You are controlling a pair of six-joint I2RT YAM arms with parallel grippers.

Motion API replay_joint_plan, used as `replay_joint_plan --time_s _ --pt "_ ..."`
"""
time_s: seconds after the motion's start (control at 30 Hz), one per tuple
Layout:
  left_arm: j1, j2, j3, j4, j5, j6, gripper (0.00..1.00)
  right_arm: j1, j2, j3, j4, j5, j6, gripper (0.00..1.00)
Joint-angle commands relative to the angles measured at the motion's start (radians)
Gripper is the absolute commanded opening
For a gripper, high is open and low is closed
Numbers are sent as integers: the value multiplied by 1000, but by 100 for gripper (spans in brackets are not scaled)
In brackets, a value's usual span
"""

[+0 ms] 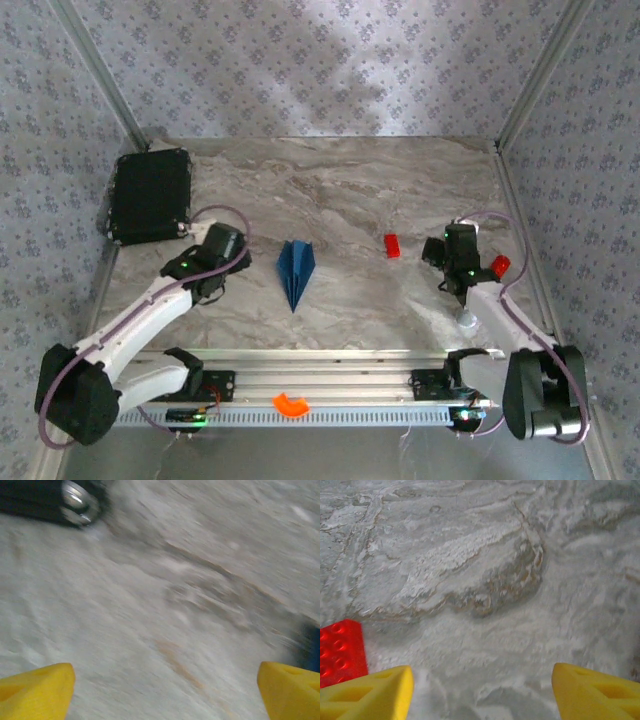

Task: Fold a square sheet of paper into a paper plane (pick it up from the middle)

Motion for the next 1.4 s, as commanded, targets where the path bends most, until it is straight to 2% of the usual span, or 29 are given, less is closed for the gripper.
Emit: replay_joint_plan --time_s 0.0,0.17,0.23,0.27,0.3,0.37,0.5,0.57,0.6,0.63,0.7,0.83,0.97,1.03,1.07,1.1,1.17,1.23,1.27,1.37 --pt "140 -42 -22 63 -43 121 100 -8 73 21 193 8 -175 76" --pt "311 -8 -47 191 -15 260 100 -30 211 -75 562 -36 -333 77" --pt "375 15 -42 208 0 243 100 -38 260 -112 693 -106 -375 78" --pt "398 23 -58 246 15 252 100 -46 272 -103 703 -113 -384 78" --pt "406 26 -79 301 15 271 100 -53 281 -95 690 -147 -373 79" --pt "407 32 -138 448 9 335 100 -81 336 -117 795 -211 -363 78" --pt "408 74 -204 640 -3 427 100 -97 440 -182 1023 -206 -335 79" --pt "407 124 -209 697 2 469 100 -101 413 -143 899 -198 -337 83" --pt "408 147 -209 720 9 480 100 -102 426 -141 919 -169 -318 95" --pt "408 172 -211 749 23 492 100 -106 427 -136 904 -148 -291 99" --pt "408 214 -230 840 55 516 100 -114 421 -135 900 -134 -298 99" --pt "409 312 -301 1132 105 565 100 -108 423 -136 908 -124 -299 99" --pt "427 404 -318 1274 212 615 100 -108 422 -137 914 -125 -301 99" --pt "435 506 -362 1468 267 634 100 -106 422 -139 917 -116 -303 99" --pt "435 510 -375 1511 268 636 100 -105 422 -138 912 -125 -302 99" --pt "436 471 -361 1412 273 625 100 -107 422 -138 911 -125 -301 99" --pt "444 510 -344 1449 219 604 100 -107 422 -138 911 -128 -301 99" --pt "444 480 -319 1333 220 593 100 -109 422 -136 909 -128 -301 99" --pt "441 501 -335 1404 217 603 100 -109 423 -137 910 -130 -301 99" --pt "439 491 -323 1363 220 607 100 -108 423 -136 909 -131 -301 99"
